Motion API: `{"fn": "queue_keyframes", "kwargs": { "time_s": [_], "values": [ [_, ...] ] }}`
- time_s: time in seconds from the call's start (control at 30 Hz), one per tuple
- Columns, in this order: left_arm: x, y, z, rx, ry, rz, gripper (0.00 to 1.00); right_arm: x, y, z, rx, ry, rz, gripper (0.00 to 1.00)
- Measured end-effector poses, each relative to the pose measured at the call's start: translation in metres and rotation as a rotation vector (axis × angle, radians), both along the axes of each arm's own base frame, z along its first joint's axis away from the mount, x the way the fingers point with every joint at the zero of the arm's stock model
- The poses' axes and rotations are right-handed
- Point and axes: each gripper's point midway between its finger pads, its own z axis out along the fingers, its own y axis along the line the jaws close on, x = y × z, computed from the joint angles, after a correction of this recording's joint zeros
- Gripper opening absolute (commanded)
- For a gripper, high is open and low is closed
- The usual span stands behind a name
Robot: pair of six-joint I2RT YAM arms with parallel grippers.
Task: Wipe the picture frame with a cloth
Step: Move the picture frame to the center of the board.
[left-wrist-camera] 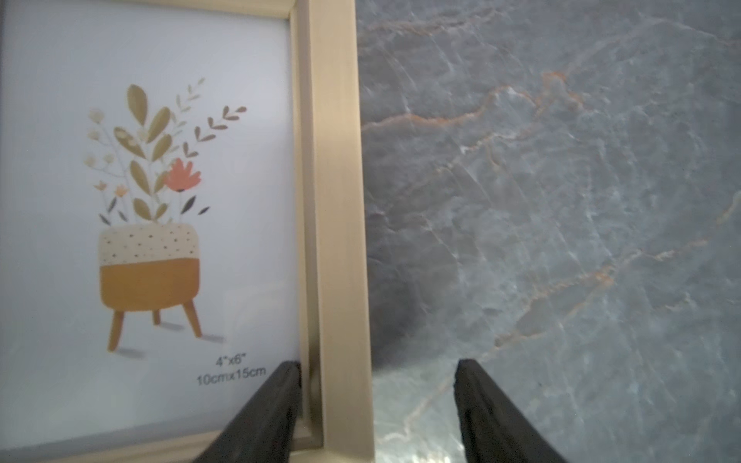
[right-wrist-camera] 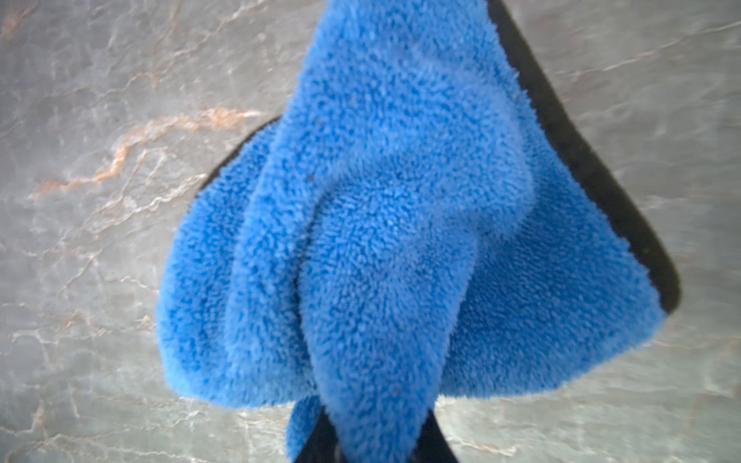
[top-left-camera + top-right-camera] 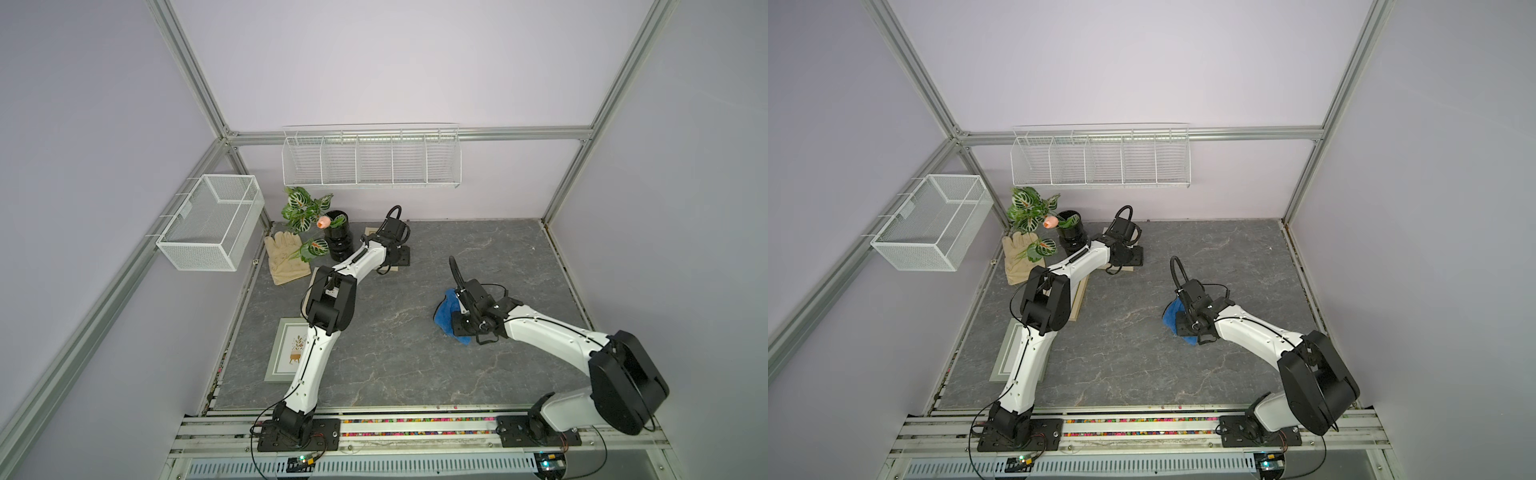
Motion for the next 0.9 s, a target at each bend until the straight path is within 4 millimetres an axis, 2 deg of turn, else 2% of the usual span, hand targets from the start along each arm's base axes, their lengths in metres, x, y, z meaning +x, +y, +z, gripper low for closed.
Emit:
{"fn": "queue_keyframes", "kwargs": {
  "time_s": [0.23,0.37,0.47,0.57,0.7,0.8,0.9],
  "values": [
    [-0.078,-0.047,0.001,-0.033,0.069,-0.045,0.64,0.009,-0.014,0.005,-0.023,-0.005,-0.047,0.15],
    [-0.119,-0.068,0.004,-0.057,0.113,-0.076,0.65,0.021,-0.018,0.015,-0.020,-0.034,-0.066,0.15],
    [-0.134,-0.071,0.014,-0.065,0.131,-0.081,0.70,0.026,-0.017,0.022,-0.016,-0.048,-0.065,0.15],
    [-0.134,-0.060,0.038,-0.061,0.117,-0.062,0.73,0.031,-0.013,0.030,-0.005,-0.065,-0.053,0.15],
    [-0.127,-0.031,0.067,-0.033,0.086,-0.003,0.76,0.041,-0.002,0.044,0.030,-0.089,-0.029,0.15],
    [-0.125,0.005,0.070,-0.005,0.078,0.058,0.76,0.050,0.008,0.048,0.050,-0.087,-0.011,0.15],
    [-0.120,0.042,0.056,0.042,0.096,0.117,0.76,0.059,0.019,0.044,0.061,-0.068,0.006,0.15]
  ]
}}
